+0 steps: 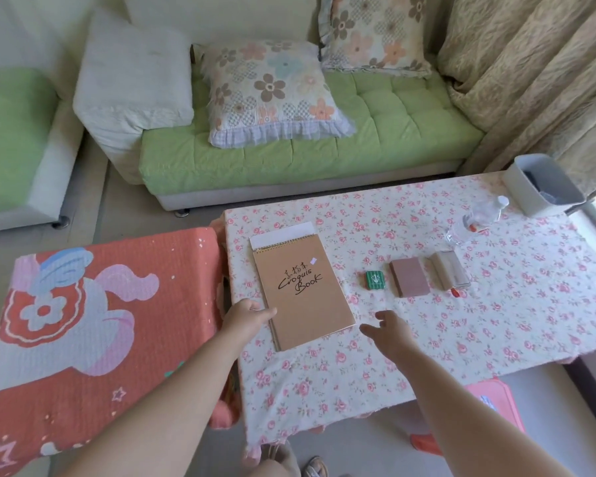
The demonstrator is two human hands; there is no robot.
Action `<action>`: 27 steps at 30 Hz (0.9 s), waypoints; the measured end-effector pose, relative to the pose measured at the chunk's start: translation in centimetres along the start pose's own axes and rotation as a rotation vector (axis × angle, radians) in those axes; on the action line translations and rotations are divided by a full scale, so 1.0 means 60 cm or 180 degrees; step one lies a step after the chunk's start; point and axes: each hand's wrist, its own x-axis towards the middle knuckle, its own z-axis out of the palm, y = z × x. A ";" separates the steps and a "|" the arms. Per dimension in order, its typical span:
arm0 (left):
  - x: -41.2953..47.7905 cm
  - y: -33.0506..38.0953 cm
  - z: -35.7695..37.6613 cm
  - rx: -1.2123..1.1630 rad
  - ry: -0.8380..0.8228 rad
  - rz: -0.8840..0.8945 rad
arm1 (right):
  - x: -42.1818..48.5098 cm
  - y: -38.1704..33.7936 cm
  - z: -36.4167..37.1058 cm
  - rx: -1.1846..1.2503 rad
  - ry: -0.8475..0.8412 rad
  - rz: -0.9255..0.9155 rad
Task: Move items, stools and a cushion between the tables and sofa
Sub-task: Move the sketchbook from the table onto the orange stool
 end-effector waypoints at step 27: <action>0.303 -0.087 0.156 -0.0210 0.0544 -0.1393 | 0.387 0.005 0.113 -0.0575 -0.0640 0.0360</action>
